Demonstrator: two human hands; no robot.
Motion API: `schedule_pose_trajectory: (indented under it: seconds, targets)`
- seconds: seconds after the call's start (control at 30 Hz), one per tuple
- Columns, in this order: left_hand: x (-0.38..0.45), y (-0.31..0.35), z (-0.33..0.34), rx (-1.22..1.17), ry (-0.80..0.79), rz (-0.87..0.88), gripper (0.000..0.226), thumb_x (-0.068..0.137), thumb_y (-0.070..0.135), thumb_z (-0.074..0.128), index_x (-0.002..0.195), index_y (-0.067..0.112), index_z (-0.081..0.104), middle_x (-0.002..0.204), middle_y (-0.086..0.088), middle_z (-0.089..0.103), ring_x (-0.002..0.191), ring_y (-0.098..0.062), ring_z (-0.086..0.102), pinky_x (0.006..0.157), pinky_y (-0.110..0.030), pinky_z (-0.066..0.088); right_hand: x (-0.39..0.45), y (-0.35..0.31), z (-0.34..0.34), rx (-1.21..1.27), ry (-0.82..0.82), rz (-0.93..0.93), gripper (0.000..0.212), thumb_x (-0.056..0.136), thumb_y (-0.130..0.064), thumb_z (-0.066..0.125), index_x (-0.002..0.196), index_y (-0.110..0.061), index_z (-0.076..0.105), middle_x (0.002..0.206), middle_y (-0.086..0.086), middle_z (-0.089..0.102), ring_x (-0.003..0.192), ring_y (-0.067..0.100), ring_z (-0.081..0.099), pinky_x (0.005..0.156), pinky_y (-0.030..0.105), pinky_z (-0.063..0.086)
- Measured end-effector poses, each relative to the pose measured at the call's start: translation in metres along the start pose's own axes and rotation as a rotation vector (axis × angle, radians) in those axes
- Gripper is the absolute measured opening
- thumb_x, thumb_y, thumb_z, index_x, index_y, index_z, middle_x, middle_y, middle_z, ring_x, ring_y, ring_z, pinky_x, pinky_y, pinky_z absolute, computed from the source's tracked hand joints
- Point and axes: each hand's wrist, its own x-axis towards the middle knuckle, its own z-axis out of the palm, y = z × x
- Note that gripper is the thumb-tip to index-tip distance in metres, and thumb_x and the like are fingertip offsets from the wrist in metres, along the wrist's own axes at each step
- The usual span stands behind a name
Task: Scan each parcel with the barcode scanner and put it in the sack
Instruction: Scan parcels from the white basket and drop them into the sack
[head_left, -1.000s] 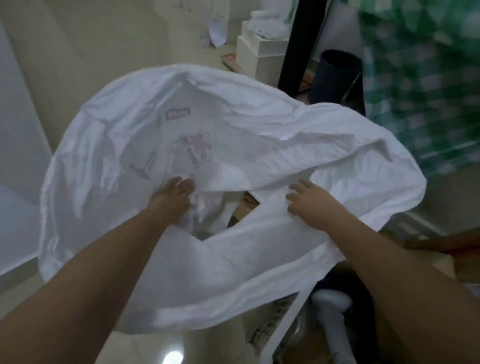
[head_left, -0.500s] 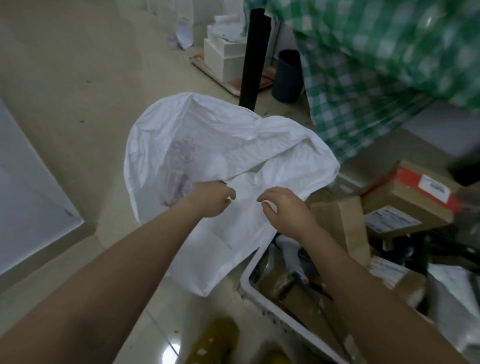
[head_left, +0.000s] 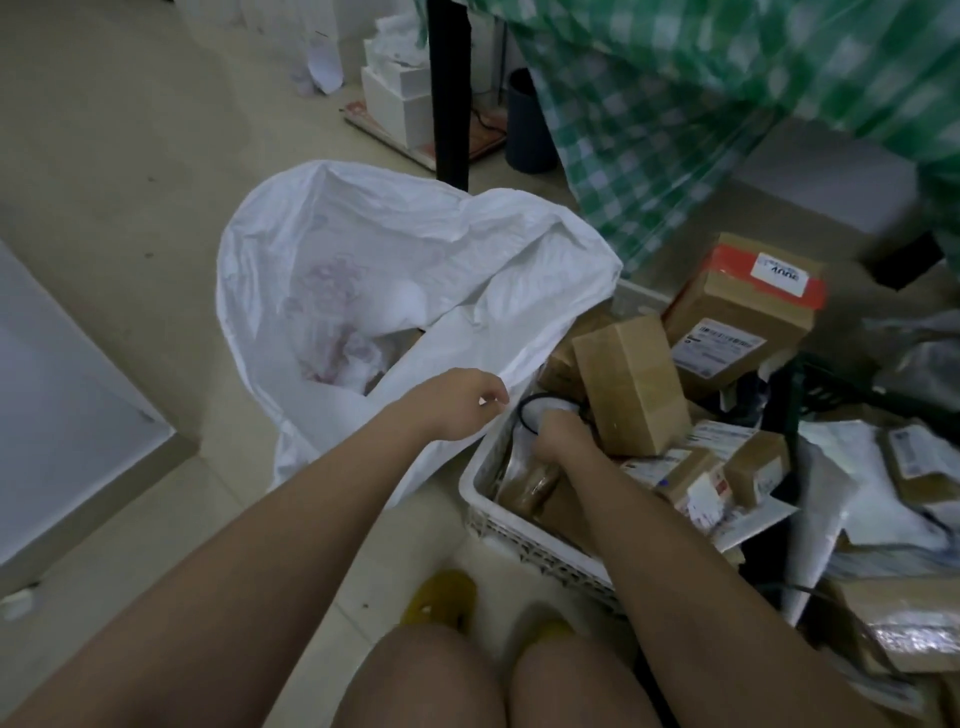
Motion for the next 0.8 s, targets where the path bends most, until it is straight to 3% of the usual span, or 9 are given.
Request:
schedule_pose_trajectory:
  seconds: [0.1,0.23,0.3,0.4,0.47,0.57,0.63,0.73,0.8]
  targets:
    - [0.004,0.010,0.000,-0.025,0.077,-0.015,0.029,0.100,0.021,0.047,0.124,0.014,0.062,0.127,-0.002,0.060,0.113,-0.018,0.055,0.092,-0.021,0.036,-0.024,0.007,-0.025,0.088,-0.005,-0.056,0.053,0.099,-0.023,0.047,0.144,0.003,0.034,0.147,0.021,0.038,0.132,0.036,0.041,0.104,0.038,0.039]
    - [0.016,0.034,-0.002,-0.188,0.313,-0.095,0.027,0.098,0.016,0.046,0.117,0.012,0.065,0.123,-0.003,0.063,0.111,-0.019,0.057,0.092,-0.023,0.039,-0.071,0.040,-0.062,0.313,0.012,-0.115,0.037,0.093,-0.018,0.057,0.125,0.001,0.055,0.103,0.018,0.061,0.083,0.025,0.058,0.064,0.030,0.043]
    - [0.021,0.048,-0.002,-0.248,0.350,-0.121,0.027,0.098,0.015,0.046,0.115,0.012,0.066,0.122,-0.003,0.063,0.112,-0.019,0.057,0.090,-0.020,0.038,-0.100,0.065,-0.076,0.389,0.007,-0.171,0.040,0.092,-0.022,0.061,0.128,-0.006,0.052,0.102,0.009,0.059,0.078,0.018,0.058,0.055,0.024,0.044]
    - [0.021,0.076,0.002,-0.254,0.317,-0.129,0.028,0.098,0.016,0.044,0.118,0.011,0.064,0.124,-0.006,0.062,0.112,-0.021,0.056,0.088,-0.023,0.039,-0.144,0.107,-0.090,0.563,0.065,-0.262,0.054,0.091,-0.022,0.063,0.140,-0.016,0.043,0.120,0.004,0.055,0.090,0.017,0.056,0.056,0.021,0.041]
    - [0.017,0.097,0.010,-0.274,0.278,-0.131,0.027,0.099,0.015,0.044,0.116,0.009,0.064,0.118,-0.007,0.062,0.107,-0.023,0.057,0.082,-0.024,0.038,-0.163,0.136,-0.092,0.738,0.077,-0.289,0.054,0.090,-0.016,0.063,0.140,-0.019,0.044,0.120,0.004,0.057,0.090,0.015,0.058,0.059,0.021,0.043]
    - [0.011,0.127,0.033,-0.306,0.154,-0.131,0.021,0.099,0.018,0.045,0.103,0.011,0.065,0.102,-0.005,0.060,0.098,-0.022,0.056,0.083,-0.027,0.039,-0.170,0.175,-0.086,0.907,0.105,-0.149,0.035,0.085,-0.002,0.061,0.119,-0.008,0.052,0.103,0.012,0.059,0.079,0.021,0.060,0.068,0.034,0.051]
    - [0.010,0.145,0.052,-0.287,0.058,-0.130,0.019,0.099,0.021,0.046,0.092,0.014,0.063,0.093,-0.002,0.059,0.095,-0.021,0.056,0.084,-0.030,0.041,-0.170,0.197,-0.082,1.096,0.139,-0.003,0.029,0.079,0.002,0.058,0.108,0.002,0.054,0.083,0.017,0.058,0.064,0.024,0.057,0.063,0.037,0.049]
    - [0.012,0.171,0.080,-0.241,-0.069,-0.122,0.020,0.099,0.017,0.045,0.089,0.011,0.061,0.089,-0.004,0.057,0.090,-0.022,0.054,0.076,-0.028,0.039,-0.172,0.224,-0.071,1.176,0.255,0.091,0.017,0.084,-0.016,0.061,0.094,-0.003,0.057,0.067,0.012,0.053,0.056,0.022,0.052,0.060,0.035,0.043]
    - [0.015,0.182,0.094,-0.212,-0.088,-0.102,0.023,0.097,0.015,0.046,0.083,0.009,0.062,0.085,-0.007,0.060,0.088,-0.025,0.055,0.071,-0.028,0.039,-0.174,0.233,-0.062,1.133,0.359,0.101,0.035,0.088,-0.041,0.061,0.088,-0.006,0.060,0.070,0.010,0.059,0.059,0.023,0.057,0.059,0.034,0.046]
